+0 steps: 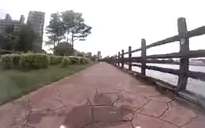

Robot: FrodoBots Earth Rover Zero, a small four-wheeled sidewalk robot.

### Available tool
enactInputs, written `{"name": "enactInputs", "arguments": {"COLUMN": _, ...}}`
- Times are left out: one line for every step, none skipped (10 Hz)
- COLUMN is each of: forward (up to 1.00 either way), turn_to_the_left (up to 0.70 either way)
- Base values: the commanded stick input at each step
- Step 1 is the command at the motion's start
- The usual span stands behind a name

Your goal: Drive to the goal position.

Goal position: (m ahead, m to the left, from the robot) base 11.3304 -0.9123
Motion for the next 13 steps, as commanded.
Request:
{"name": "enactInputs", "arguments": {"forward": 1.00, "turn_to_the_left": 0.07}}
{"name": "enactInputs", "arguments": {"forward": 1.00, "turn_to_the_left": 0.07}}
{"name": "enactInputs", "arguments": {"forward": 1.00, "turn_to_the_left": 0.07}}
{"name": "enactInputs", "arguments": {"forward": 1.00, "turn_to_the_left": 0.07}}
{"name": "enactInputs", "arguments": {"forward": 1.00, "turn_to_the_left": 0.07}}
{"name": "enactInputs", "arguments": {"forward": 1.00, "turn_to_the_left": 0.07}}
{"name": "enactInputs", "arguments": {"forward": 1.00, "turn_to_the_left": 0.07}}
{"name": "enactInputs", "arguments": {"forward": 1.00, "turn_to_the_left": 0.07}}
{"name": "enactInputs", "arguments": {"forward": 1.00, "turn_to_the_left": 0.07}}
{"name": "enactInputs", "arguments": {"forward": 1.00, "turn_to_the_left": 0.07}}
{"name": "enactInputs", "arguments": {"forward": 1.00, "turn_to_the_left": -0.02}}
{"name": "enactInputs", "arguments": {"forward": 1.00, "turn_to_the_left": -0.33}}
{"name": "enactInputs", "arguments": {"forward": 1.00, "turn_to_the_left": -0.33}}
